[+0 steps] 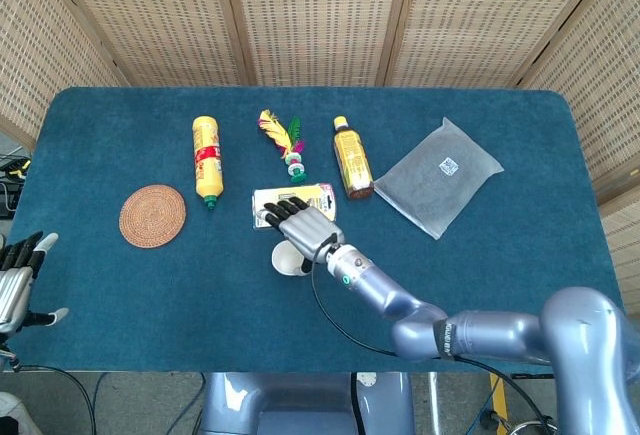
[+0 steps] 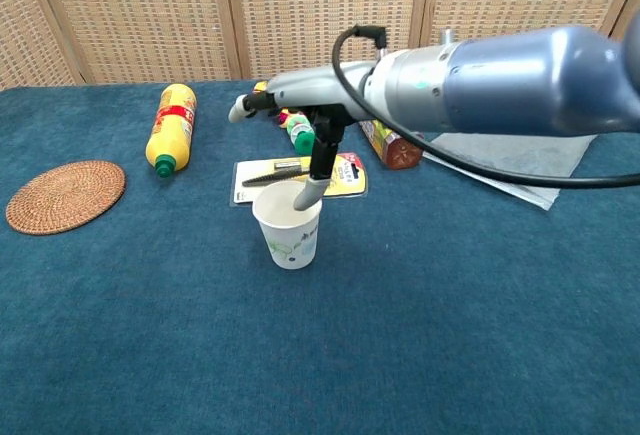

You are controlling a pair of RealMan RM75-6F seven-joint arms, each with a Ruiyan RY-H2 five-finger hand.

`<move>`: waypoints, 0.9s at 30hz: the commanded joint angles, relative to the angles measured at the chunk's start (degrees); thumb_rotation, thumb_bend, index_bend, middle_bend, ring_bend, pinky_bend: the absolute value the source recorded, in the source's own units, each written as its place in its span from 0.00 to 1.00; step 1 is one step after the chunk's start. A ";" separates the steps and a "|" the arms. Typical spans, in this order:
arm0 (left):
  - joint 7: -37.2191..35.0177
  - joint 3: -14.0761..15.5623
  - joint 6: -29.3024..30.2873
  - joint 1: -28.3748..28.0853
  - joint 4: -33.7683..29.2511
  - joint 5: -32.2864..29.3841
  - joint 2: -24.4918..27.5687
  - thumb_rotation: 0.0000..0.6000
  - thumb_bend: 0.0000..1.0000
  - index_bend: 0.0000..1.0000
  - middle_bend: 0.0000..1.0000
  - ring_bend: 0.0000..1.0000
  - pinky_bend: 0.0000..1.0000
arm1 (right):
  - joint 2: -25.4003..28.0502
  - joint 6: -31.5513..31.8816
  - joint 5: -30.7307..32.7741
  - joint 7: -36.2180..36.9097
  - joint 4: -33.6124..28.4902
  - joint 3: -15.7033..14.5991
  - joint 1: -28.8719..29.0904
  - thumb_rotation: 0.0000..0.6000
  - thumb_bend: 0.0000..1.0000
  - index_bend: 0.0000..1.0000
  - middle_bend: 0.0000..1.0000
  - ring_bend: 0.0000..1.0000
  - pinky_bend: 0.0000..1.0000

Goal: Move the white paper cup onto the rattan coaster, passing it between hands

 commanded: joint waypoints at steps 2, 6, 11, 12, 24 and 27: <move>1.95 0.86 1.20 0.28 -0.86 1.65 -0.66 1.00 0.00 0.00 0.00 0.00 0.00 | 16.49 12.24 -5.72 -2.14 -17.38 -5.74 -9.91 1.00 0.00 0.02 0.00 0.00 0.00; 3.66 1.09 2.61 0.42 -0.97 2.86 -1.73 1.00 0.00 0.00 0.00 0.00 0.00 | 23.75 18.82 -17.45 -0.72 -20.37 -11.15 -17.57 1.00 0.00 0.02 0.00 0.00 0.00; 6.74 0.77 1.82 -2.24 2.77 7.32 -5.03 1.00 0.00 0.00 0.00 0.00 0.00 | 26.31 29.99 -32.32 3.45 -15.62 -17.90 -28.28 1.00 0.00 0.02 0.00 0.00 0.00; 6.70 0.62 1.49 -2.82 3.43 8.22 -5.45 1.00 0.00 0.00 0.00 0.00 0.00 | 26.12 31.22 -33.47 4.76 -14.75 -18.47 -29.63 1.00 0.00 0.02 0.00 0.00 0.00; -5.97 -1.68 -7.41 -17.73 17.28 26.93 -12.69 1.00 0.00 0.00 0.00 0.00 0.00 | 19.98 44.76 -39.32 14.80 0.79 -19.40 -45.23 1.00 0.00 0.07 0.00 0.00 0.00; -5.24 -1.13 -11.73 -22.51 18.70 30.81 -14.40 1.00 0.00 0.00 0.00 0.00 0.00 | 19.06 44.99 -37.78 13.69 0.65 -18.53 -47.52 1.00 0.00 0.08 0.00 0.00 0.00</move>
